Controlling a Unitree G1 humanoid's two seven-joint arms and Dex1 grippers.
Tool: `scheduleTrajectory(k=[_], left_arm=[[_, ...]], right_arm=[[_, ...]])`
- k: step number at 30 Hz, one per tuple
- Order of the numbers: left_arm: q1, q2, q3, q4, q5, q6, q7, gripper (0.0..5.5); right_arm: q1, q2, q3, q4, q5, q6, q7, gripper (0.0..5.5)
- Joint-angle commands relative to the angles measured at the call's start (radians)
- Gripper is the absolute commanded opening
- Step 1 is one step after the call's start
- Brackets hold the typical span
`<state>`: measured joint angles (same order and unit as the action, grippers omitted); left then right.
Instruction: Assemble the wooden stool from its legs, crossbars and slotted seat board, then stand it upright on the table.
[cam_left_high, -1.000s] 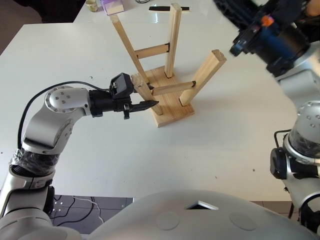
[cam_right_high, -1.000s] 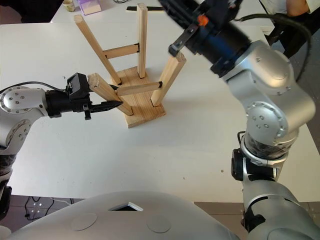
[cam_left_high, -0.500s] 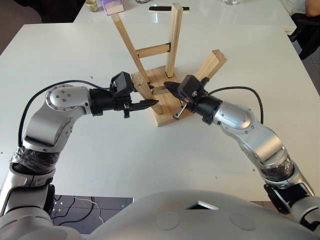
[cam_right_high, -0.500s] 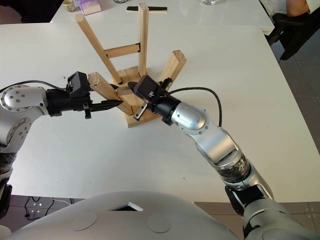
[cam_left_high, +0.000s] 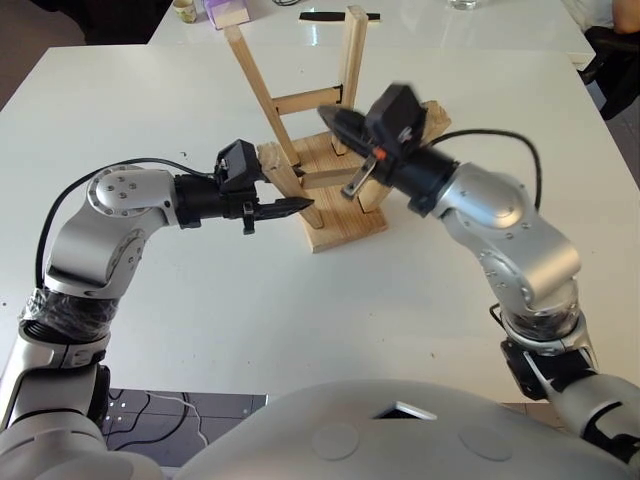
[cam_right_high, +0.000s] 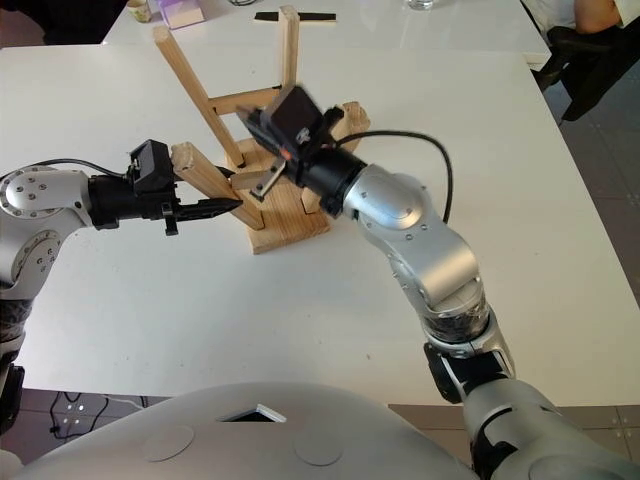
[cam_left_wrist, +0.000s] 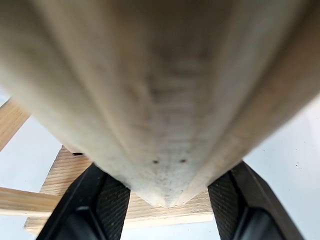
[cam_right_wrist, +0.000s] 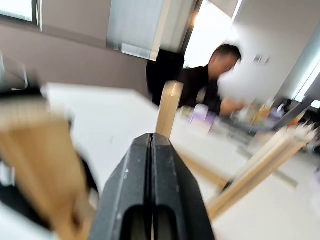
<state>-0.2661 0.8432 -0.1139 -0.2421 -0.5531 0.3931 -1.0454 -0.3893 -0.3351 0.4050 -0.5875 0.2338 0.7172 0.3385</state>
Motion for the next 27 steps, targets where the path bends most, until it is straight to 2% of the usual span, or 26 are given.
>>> scheduleTrajectory(k=[1, 13, 18, 21, 23, 27], left_arm=[[0.031, -0.015, -0.037, 0.093, 0.021, 0.056, -0.049, 2.04], [0.009, -0.061, -0.039, 0.087, 0.035, 0.072, -0.042, 2.05], [0.013, -0.046, -0.068, 0.072, 0.083, 0.077, -0.040, 2.05], [0.000, -0.040, -0.084, 0.089, 0.108, 0.074, -0.050, 2.05], [-0.019, -0.040, -0.103, 0.105, 0.124, 0.073, -0.055, 2.05], [-0.069, -0.050, -0.140, 0.156, 0.154, 0.059, -0.066, 2.05]], right_arm=[[0.070, -0.065, 0.097, 0.045, -0.067, 0.002, 0.042, 0.00], [0.032, -0.077, 0.114, 0.046, -0.163, -0.021, 0.083, 0.00], [-0.012, 0.025, 0.005, -0.026, -0.119, -0.056, 0.057, 0.00], [-0.015, 0.024, -0.030, -0.007, -0.131, -0.089, 0.058, 0.00], [0.018, -0.015, 0.006, 0.034, -0.168, -0.086, 0.071, 0.00], [0.115, -0.066, 0.148, 0.113, -0.280, -0.111, 0.069, 0.00]])
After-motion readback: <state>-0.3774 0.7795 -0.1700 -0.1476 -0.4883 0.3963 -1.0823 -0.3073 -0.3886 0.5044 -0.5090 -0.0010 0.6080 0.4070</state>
